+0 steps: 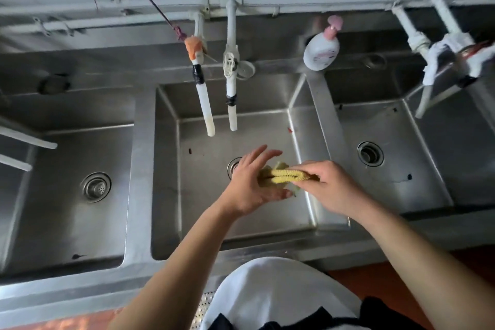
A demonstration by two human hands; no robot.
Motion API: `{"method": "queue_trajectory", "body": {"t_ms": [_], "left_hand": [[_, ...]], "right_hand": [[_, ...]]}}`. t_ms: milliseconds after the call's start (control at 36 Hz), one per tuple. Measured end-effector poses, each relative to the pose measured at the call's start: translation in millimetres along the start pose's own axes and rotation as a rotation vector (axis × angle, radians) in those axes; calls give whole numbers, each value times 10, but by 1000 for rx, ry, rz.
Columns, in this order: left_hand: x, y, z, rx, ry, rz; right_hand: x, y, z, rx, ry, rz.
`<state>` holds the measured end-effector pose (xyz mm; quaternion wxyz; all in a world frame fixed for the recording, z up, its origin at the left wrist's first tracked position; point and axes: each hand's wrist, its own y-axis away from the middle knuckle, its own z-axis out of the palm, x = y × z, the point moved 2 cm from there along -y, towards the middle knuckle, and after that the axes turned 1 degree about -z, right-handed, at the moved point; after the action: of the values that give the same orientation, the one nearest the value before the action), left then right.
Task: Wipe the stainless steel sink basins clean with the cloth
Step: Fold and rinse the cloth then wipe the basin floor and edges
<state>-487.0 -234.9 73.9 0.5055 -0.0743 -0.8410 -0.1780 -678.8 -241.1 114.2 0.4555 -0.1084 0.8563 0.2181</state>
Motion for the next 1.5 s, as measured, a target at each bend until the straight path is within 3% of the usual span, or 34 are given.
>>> {"method": "queue_trajectory", "body": {"t_ms": [111, 222, 389, 556, 667, 861, 917, 1056, 1250, 1500], "left_hand": [[41, -145, -30, -72, -18, -22], [-24, -246, -138, -121, 205, -118], [-123, -263, -143, -216, 739, -243], [-290, -155, -33, -181, 922, -284], [-388, -82, 34, -83, 888, -386], [-225, 33, 257, 373, 675, -509], [-88, 94, 366, 407, 647, -473], [234, 248, 616, 220, 774, -411], [167, 393, 675, 106, 905, -539], [80, 318, 538, -190, 877, -544]], "right_hand": [[-19, 0, -159, 41, 21, 37], [69, -20, -310, 122, -70, 161], [188, -16, -277, 183, -362, 340], [320, -17, -194, 151, -522, 461], [363, -22, -118, 148, -535, 474], [336, -97, 255, 317, -577, 511], [273, -99, 429, 313, -612, 497], [167, -21, 697, 273, -626, 508], [264, 65, 695, 194, -574, 478], [508, 216, 543, 312, -559, 562]]}}
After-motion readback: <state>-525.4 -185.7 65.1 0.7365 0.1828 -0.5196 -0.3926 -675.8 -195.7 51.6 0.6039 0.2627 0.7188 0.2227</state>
